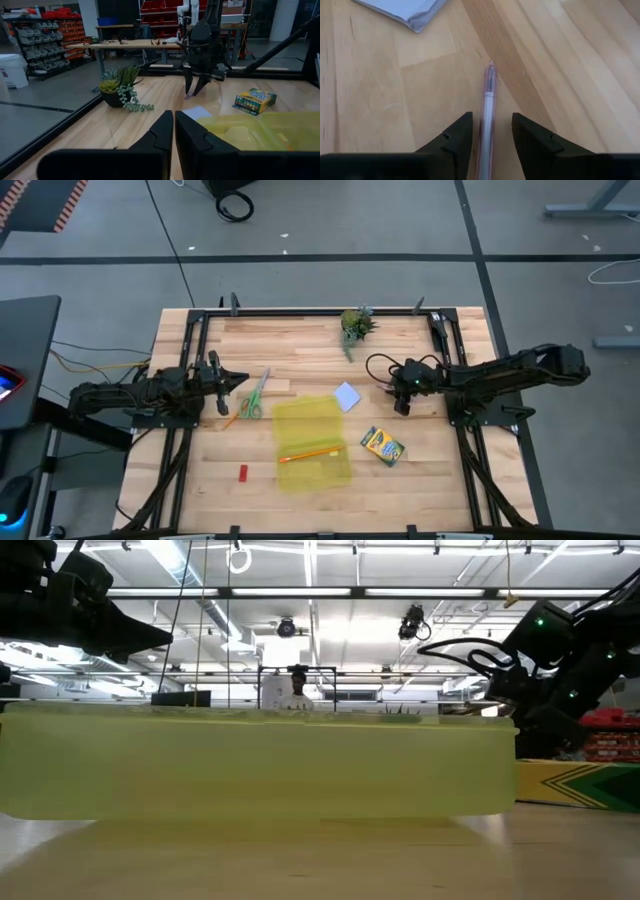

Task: Pack school essentials
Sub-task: Put the violet pen into the yellow supply box

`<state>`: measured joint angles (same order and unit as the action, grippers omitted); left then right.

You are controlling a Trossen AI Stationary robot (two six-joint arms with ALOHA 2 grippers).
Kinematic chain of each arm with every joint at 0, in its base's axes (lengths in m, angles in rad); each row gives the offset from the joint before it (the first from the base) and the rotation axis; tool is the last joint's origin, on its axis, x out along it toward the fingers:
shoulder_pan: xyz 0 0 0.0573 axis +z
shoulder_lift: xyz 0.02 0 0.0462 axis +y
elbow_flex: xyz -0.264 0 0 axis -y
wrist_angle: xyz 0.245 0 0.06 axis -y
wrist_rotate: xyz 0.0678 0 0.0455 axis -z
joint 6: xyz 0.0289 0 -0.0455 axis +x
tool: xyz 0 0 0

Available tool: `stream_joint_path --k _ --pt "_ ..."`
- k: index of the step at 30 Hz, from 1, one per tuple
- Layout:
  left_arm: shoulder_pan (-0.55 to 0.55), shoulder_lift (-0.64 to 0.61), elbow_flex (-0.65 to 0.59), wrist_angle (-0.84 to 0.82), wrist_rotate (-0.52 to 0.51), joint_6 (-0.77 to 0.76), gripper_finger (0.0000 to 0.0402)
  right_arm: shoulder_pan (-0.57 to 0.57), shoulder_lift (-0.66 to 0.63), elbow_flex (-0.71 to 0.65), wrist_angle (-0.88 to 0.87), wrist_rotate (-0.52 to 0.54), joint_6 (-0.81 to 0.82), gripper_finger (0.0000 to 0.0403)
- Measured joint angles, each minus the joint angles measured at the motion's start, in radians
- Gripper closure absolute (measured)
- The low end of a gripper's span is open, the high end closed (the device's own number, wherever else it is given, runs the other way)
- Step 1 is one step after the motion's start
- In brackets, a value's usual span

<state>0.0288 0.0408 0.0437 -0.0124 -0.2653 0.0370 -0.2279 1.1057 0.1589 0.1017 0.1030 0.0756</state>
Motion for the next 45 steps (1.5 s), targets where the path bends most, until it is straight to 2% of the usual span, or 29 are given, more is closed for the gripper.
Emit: stream_joint_path --k 12,23,35,45 --pt "0.000 0.000 0.000 0.000 0.000 0.000 0.0370 0.002 0.049 0.003 0.007 0.005 0.033 0.0359" --pt "0.000 0.000 0.000 0.000 0.000 0.000 0.0375 0.002 0.053 0.028 -0.013 0.001 0.034 0.0358" --pt "0.000 0.000 0.000 0.000 0.000 0.000 0.0370 0.004 0.057 0.171 -0.120 0.001 0.003 0.0358" --pt "0.000 0.000 0.000 0.000 0.000 0.000 0.0371 0.112 0.055 0.269 -0.110 0.015 0.045 0.0357"
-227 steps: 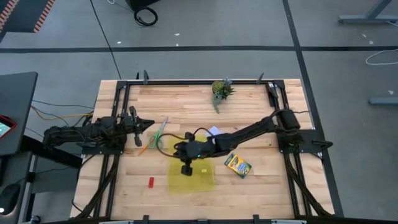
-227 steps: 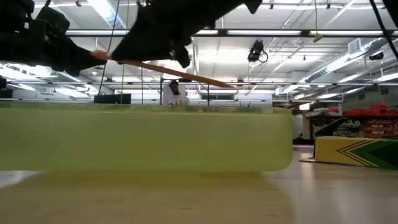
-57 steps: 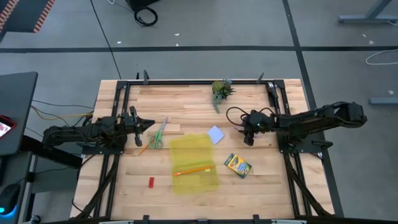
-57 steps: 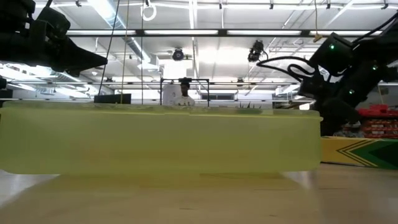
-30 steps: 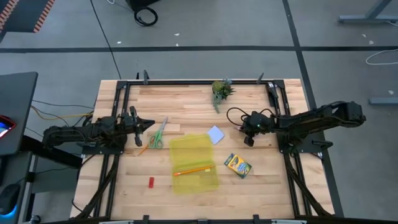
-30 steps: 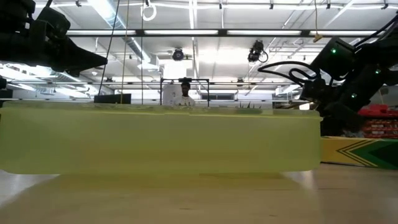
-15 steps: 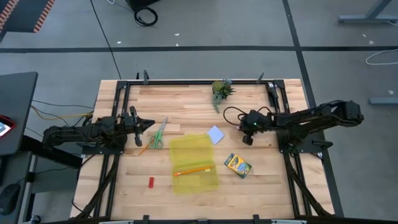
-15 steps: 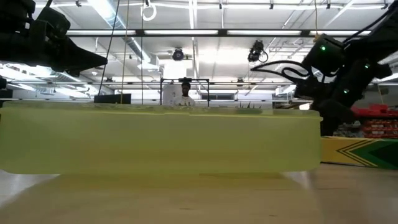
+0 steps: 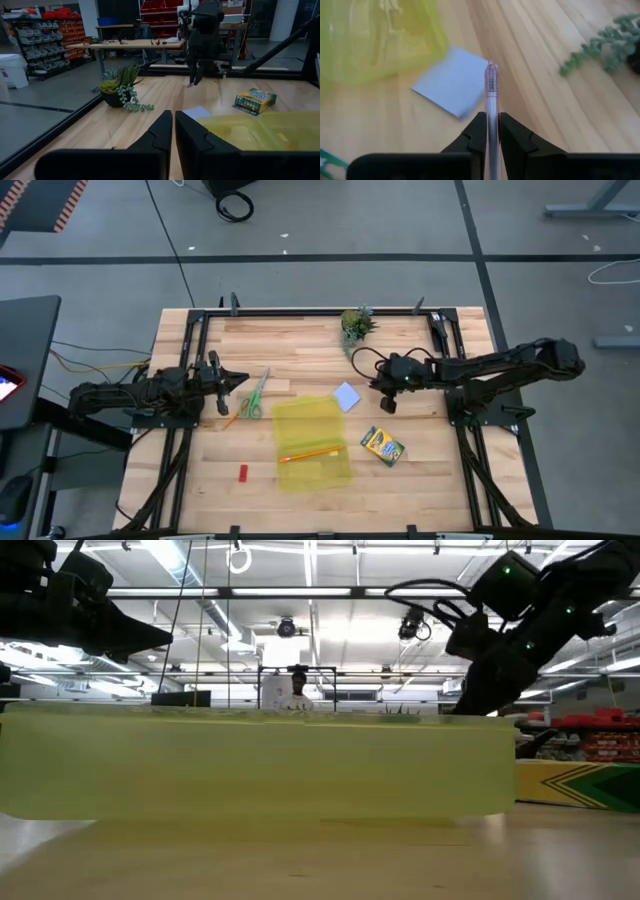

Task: Pack school essentials
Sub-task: Put the violet pen into the yellow supply box

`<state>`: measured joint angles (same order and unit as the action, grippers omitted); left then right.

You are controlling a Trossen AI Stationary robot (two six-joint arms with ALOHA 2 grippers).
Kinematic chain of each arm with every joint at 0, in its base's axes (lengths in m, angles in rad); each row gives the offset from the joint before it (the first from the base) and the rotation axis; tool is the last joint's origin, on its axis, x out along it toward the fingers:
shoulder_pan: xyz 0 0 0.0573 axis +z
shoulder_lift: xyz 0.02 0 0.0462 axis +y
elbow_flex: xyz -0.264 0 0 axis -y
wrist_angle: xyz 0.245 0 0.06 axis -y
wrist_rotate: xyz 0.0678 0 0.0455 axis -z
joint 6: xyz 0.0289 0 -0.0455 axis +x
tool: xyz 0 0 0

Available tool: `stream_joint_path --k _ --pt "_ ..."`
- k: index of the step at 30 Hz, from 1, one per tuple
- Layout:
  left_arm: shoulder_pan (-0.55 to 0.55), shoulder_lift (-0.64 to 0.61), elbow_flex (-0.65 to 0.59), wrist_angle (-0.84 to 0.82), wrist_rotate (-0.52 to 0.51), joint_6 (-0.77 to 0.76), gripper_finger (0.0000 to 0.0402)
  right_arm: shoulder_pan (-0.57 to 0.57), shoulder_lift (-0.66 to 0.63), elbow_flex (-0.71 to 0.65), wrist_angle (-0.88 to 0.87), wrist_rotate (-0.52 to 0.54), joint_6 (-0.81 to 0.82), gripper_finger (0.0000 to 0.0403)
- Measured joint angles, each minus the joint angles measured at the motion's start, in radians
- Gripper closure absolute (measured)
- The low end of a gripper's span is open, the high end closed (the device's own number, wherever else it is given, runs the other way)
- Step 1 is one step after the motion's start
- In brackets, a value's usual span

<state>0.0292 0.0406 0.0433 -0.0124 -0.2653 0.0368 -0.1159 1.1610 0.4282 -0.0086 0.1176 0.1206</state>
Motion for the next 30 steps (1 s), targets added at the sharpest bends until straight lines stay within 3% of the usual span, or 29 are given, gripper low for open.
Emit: stream_joint_path --k 10,24,30 --pt "0.000 0.000 0.000 0.000 0.000 0.000 0.0372 0.138 0.051 0.066 0.037 0.096 0.076 0.0356" --pt "0.000 0.000 0.000 0.000 0.000 0.000 0.0368 0.259 0.432 0.395 0.084 0.089 0.032 0.0356" --pt "0.000 0.000 0.000 0.000 0.000 0.000 0.0368 0.269 0.562 0.570 0.072 0.038 0.009 0.0356"
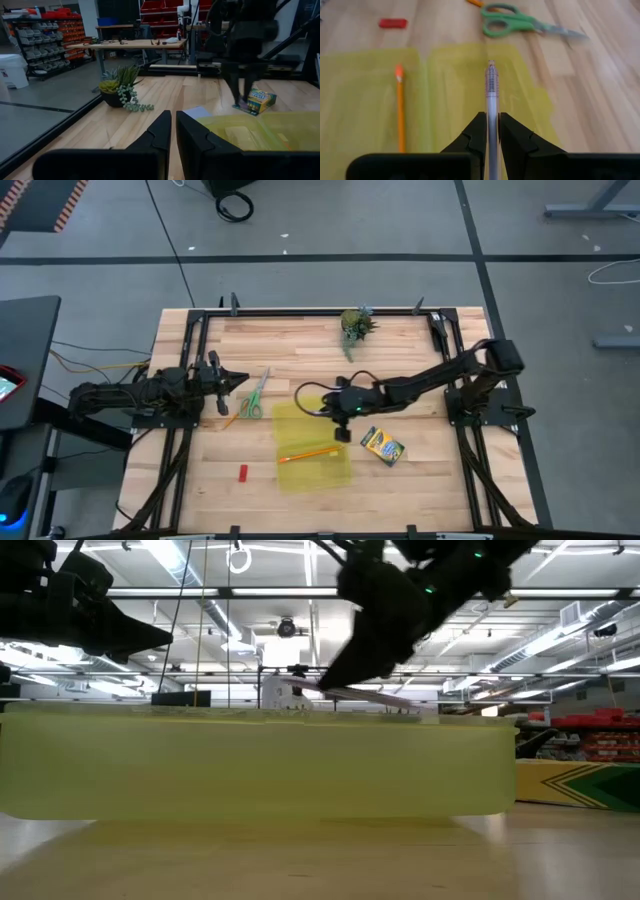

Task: Pack school essentials
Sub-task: Put the violet pen into the yellow supply box

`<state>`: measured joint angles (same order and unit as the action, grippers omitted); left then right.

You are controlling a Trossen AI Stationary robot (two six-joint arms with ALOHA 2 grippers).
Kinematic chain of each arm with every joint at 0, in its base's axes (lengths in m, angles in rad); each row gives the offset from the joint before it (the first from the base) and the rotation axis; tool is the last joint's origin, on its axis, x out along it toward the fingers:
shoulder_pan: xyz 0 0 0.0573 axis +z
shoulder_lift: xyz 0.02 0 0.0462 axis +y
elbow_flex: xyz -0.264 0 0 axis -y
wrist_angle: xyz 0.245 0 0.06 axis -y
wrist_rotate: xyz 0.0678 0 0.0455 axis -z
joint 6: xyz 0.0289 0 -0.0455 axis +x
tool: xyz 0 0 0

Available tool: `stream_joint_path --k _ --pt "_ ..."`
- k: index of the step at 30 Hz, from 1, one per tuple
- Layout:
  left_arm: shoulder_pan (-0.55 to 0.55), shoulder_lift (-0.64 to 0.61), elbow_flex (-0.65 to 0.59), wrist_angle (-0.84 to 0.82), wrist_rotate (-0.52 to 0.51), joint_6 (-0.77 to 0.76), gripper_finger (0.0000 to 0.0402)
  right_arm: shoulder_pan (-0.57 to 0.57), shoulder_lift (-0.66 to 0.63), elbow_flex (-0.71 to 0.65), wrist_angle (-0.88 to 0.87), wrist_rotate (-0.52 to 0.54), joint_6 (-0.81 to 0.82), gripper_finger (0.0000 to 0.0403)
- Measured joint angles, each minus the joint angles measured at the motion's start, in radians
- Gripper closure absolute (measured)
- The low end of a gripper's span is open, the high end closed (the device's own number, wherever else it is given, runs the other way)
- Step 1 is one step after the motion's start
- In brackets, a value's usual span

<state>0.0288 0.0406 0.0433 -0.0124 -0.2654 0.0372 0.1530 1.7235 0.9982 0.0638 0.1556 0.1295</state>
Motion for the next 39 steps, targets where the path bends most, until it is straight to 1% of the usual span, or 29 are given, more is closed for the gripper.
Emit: stream_joint_path --k 3,8,16,21,26,31,36,39 --pt "0.000 0.000 0.000 -0.001 0.000 0.000 0.0373 0.005 0.058 0.087 -0.016 -0.024 -0.006 0.0356" --pt "0.000 0.000 0.000 -0.001 0.000 0.000 0.0378 0.020 0.139 0.214 -0.022 -0.033 -0.006 0.0356" --pt "0.000 0.000 0.000 -0.001 0.000 0.000 0.0369 0.072 0.245 0.355 -0.092 -0.034 0.024 0.0356" --pt "0.000 0.000 0.000 0.000 0.000 0.000 0.0366 0.112 0.277 0.413 -0.139 -0.035 0.040 0.0356" --pt "0.000 0.000 0.000 -0.001 0.000 0.000 0.0373 0.153 0.278 0.417 -0.145 -0.038 0.055 0.0356" --pt "0.000 0.000 0.000 0.000 0.000 0.000 0.0375 0.186 0.278 0.383 -0.145 -0.038 0.044 0.0356" --pt "0.000 0.000 0.000 -0.001 0.000 0.000 0.0367 0.191 0.278 0.331 -0.141 -0.029 0.024 0.0356" --pt "0.000 0.000 0.000 -0.001 0.000 0.000 0.0366 0.188 0.278 0.300 -0.097 -0.026 0.011 0.0356"
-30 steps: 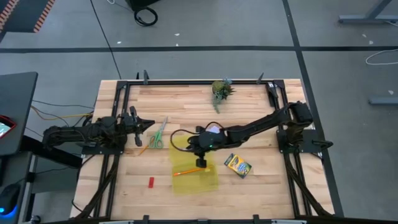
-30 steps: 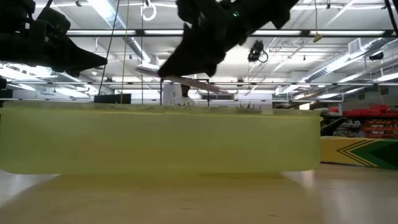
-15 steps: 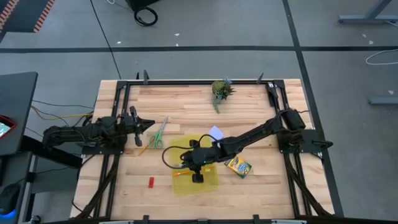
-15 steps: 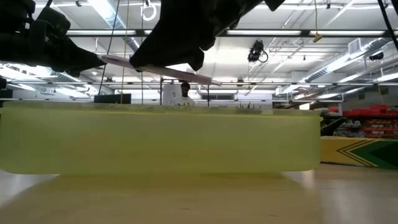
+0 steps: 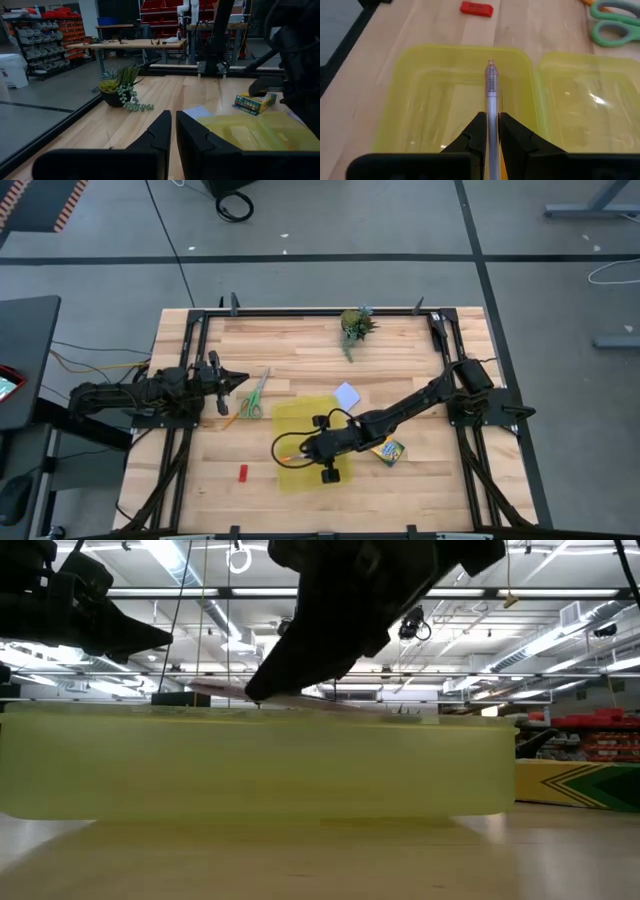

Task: Pack school essentials
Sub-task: Put the violet pen into the yellow supply box, then put the yellow crayon box into the yellow supply box

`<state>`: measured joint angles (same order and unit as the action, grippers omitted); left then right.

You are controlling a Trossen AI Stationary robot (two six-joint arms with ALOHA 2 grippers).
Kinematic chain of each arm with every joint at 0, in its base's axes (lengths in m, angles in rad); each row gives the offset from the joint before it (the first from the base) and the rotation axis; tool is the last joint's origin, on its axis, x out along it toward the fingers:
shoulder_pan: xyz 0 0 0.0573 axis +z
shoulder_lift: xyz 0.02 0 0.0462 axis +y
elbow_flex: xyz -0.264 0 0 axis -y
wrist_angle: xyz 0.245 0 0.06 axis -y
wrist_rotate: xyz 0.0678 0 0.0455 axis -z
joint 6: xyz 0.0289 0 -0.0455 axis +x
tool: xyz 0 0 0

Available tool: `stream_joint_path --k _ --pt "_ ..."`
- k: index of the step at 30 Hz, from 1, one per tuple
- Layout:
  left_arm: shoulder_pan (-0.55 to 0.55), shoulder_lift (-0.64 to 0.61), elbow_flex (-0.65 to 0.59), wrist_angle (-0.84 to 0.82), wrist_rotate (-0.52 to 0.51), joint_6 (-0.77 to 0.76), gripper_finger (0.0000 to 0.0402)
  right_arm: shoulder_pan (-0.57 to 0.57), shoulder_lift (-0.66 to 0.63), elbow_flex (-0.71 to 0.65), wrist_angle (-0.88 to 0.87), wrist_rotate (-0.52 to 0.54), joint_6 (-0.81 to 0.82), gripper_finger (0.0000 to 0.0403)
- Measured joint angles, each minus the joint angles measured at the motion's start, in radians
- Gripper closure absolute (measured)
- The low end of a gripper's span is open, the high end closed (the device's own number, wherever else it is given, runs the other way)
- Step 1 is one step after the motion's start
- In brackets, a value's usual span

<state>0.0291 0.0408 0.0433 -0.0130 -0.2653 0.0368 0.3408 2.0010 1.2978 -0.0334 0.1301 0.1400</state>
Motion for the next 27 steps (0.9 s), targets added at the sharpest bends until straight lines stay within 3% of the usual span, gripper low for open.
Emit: stream_joint_path --k 15,27 --pt "0.000 0.000 0.000 0.000 0.000 0.000 0.0373 -0.014 0.013 -0.079 0.112 0.000 -0.062 0.0355" --pt "0.000 0.012 0.000 0.000 0.001 0.000 0.0372 -0.022 0.052 -0.076 0.138 -0.004 -0.049 0.0318"
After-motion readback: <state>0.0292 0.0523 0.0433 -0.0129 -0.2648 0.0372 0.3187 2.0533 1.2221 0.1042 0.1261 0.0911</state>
